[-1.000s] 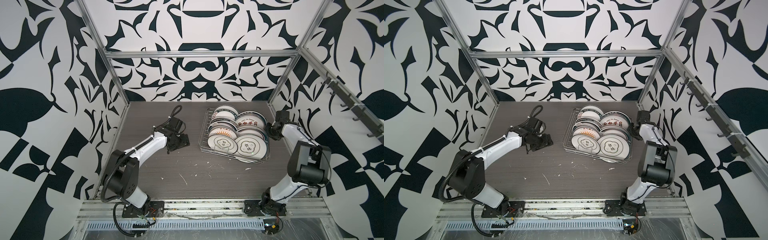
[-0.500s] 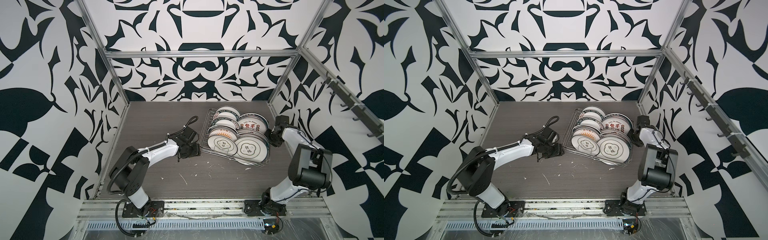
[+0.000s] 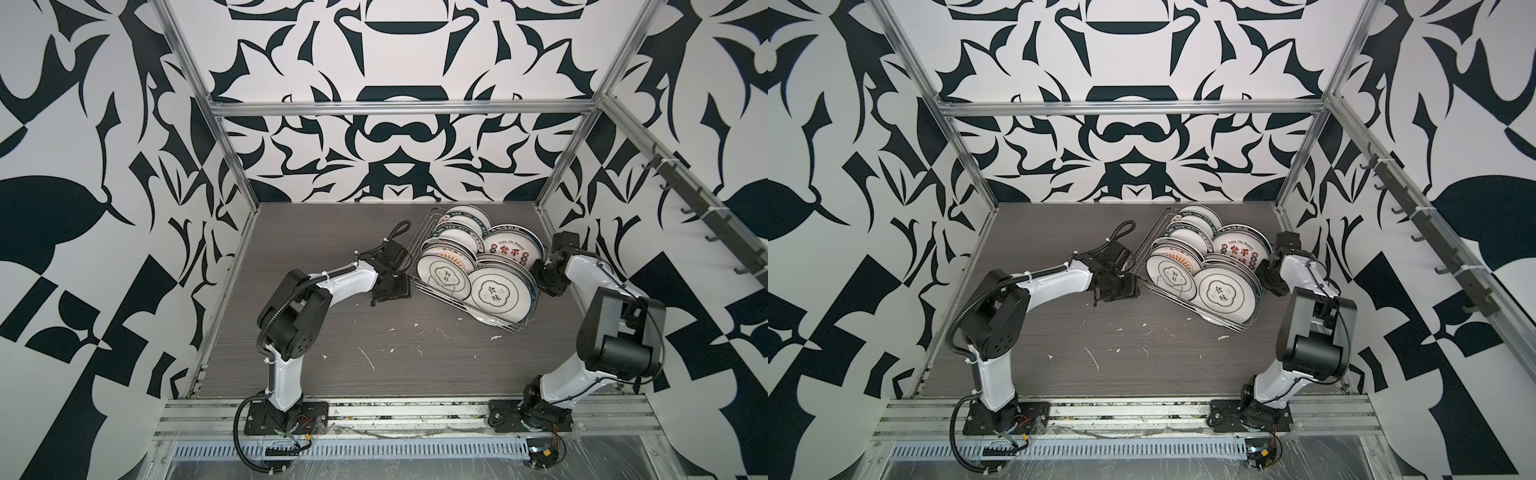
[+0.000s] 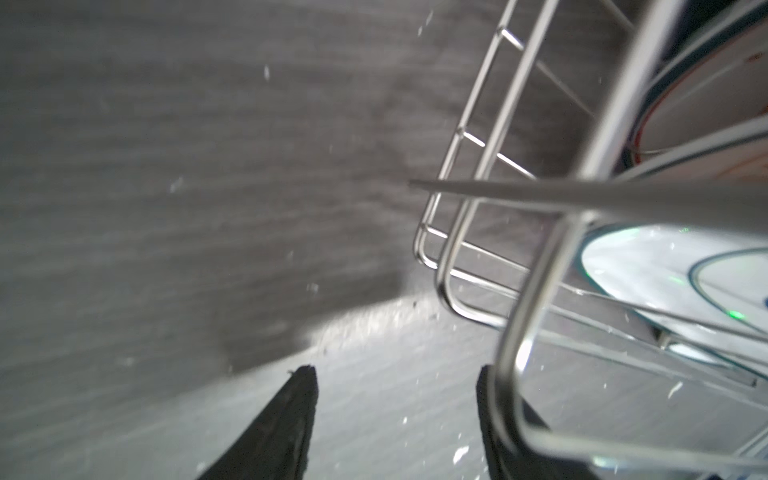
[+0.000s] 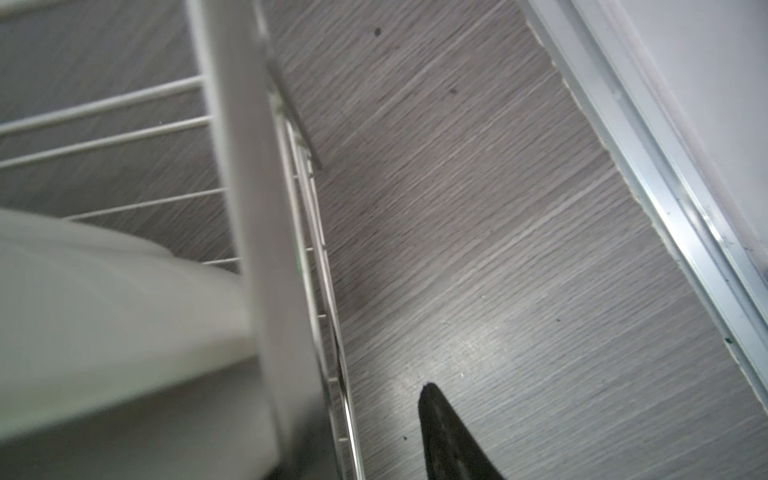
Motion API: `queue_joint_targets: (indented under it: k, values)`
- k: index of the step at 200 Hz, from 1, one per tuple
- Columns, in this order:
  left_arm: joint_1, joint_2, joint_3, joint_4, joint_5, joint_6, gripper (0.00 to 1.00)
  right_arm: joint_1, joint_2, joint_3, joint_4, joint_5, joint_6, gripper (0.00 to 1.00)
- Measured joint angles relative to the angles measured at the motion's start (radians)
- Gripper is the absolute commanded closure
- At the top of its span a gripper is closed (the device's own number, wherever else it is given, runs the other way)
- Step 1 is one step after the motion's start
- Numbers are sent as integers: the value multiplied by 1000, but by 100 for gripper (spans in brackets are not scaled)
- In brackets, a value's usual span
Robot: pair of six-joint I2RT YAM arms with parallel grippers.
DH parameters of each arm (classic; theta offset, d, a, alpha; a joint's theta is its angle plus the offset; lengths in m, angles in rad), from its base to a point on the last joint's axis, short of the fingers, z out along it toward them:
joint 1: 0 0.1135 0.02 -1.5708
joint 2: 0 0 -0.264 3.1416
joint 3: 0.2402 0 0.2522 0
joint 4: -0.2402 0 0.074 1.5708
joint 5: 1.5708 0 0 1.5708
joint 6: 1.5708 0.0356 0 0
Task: Unload the plates from the dish rack
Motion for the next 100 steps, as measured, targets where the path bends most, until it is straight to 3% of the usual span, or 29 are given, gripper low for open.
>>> queue_joint_targets:
  k: [100]
  values:
    - [84,211,304,-19,-7,55,35,-40,7,80,-52,-39,1,33]
